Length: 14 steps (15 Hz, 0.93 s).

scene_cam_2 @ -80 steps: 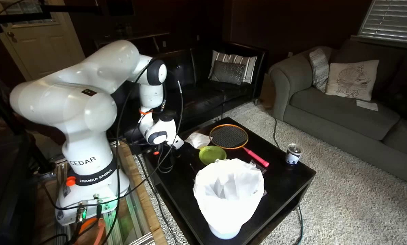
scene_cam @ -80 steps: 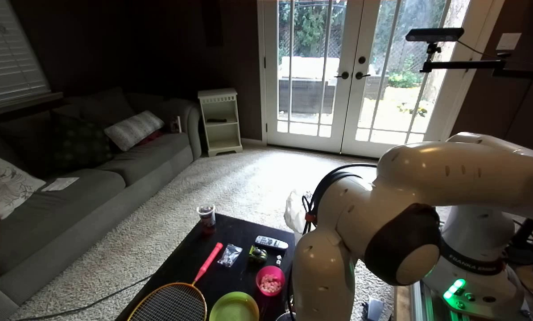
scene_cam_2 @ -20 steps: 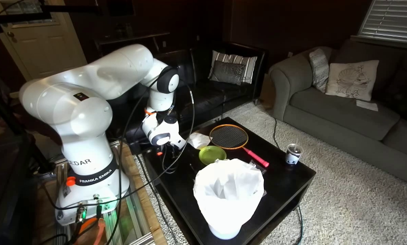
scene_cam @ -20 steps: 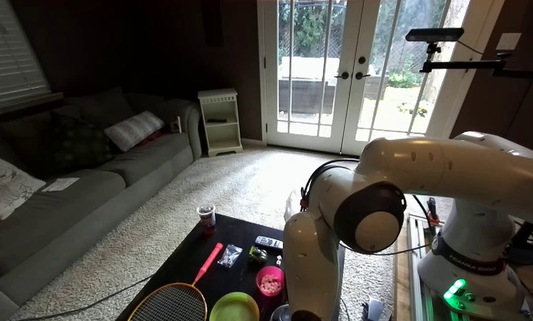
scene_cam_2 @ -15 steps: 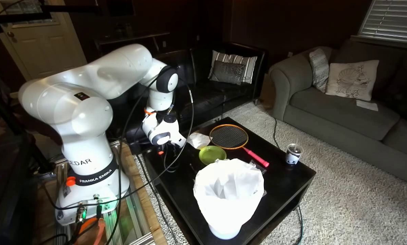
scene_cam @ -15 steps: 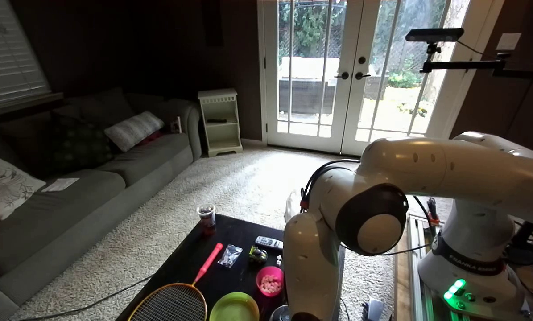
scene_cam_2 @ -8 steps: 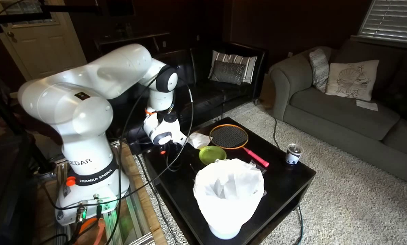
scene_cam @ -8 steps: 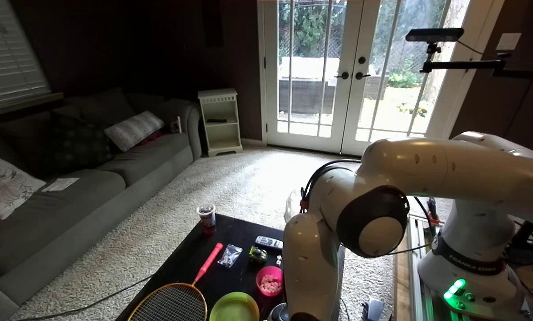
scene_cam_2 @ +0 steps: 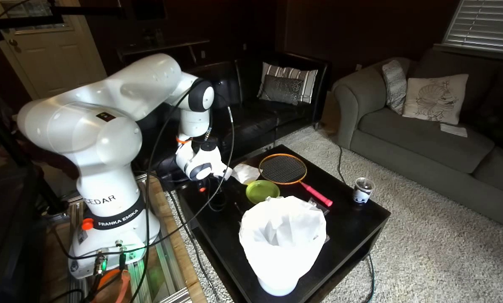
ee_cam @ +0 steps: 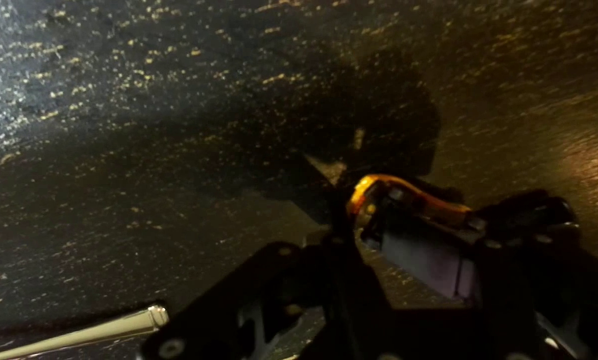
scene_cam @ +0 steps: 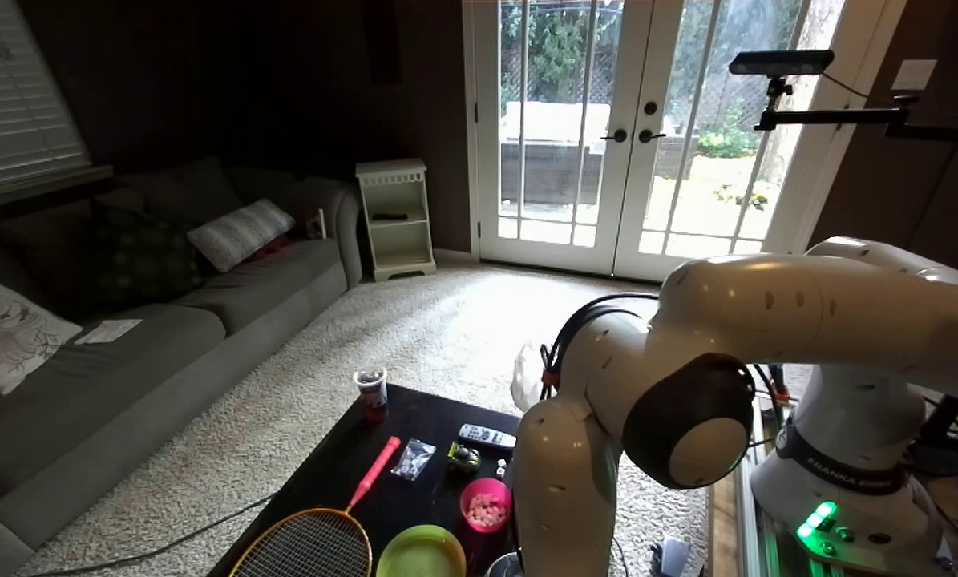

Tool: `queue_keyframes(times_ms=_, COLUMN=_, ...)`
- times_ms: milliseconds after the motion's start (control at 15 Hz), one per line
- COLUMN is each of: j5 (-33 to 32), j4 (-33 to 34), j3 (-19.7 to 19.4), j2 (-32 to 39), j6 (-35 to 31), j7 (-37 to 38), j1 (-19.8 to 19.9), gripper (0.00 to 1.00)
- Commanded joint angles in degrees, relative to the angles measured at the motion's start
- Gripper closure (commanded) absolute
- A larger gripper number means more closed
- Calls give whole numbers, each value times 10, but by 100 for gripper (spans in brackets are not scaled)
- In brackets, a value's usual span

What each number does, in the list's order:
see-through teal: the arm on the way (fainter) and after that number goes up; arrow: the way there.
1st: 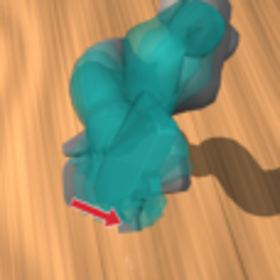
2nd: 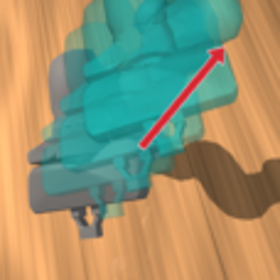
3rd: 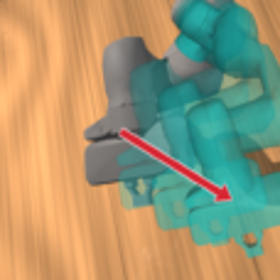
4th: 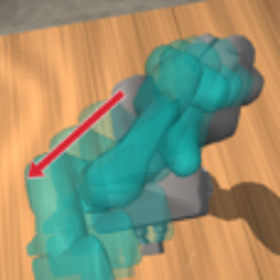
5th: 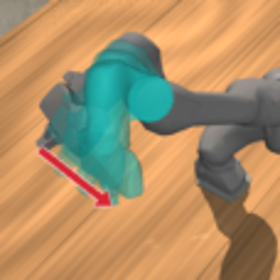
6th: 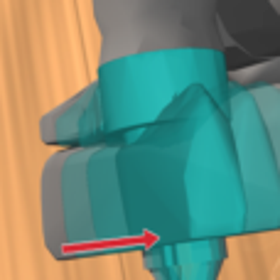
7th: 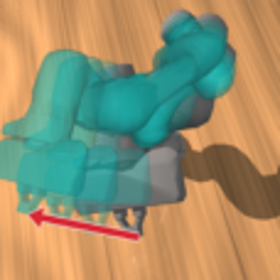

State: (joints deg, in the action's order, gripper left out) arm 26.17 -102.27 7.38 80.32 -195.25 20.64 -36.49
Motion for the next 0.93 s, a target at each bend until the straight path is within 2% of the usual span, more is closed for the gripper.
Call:
queue_keyframes(times_ms=0, j5=4, j4=26, j3=-15, j2=19, j6=17, j7=4, j1=-24, gripper=100)
queue_keyframes(times_ms=67, j5=-2, j4=24, j3=-8, j2=19, j6=17, j7=2, j1=-15, gripper=100)
queue_keyframes(times_ms=200, j5=-21, j4=19, j3=25, j2=16, j6=16, j7=-6, j1=29, gripper=99)
queue_keyframes(times_ms=467, j5=-24, j4=5, j3=59, j2=13, j6=5, j7=-5, j1=79, gripper=99)
queue_keyframes(times_ms=533, j5=-27, j4=0, j3=69, j2=12, j6=-2, j7=-8, j1=93, gripper=71)
queue_keyframes(times_ms=600, j5=-28, j4=-7, j3=75, j2=7, j6=-10, j7=-10, j1=102, gripper=70)
queue_keyframes(times_ms=867, j5=-38, j4=-17, j3=86, j2=3, j6=-24, j7=-17, j1=123, gripper=43)
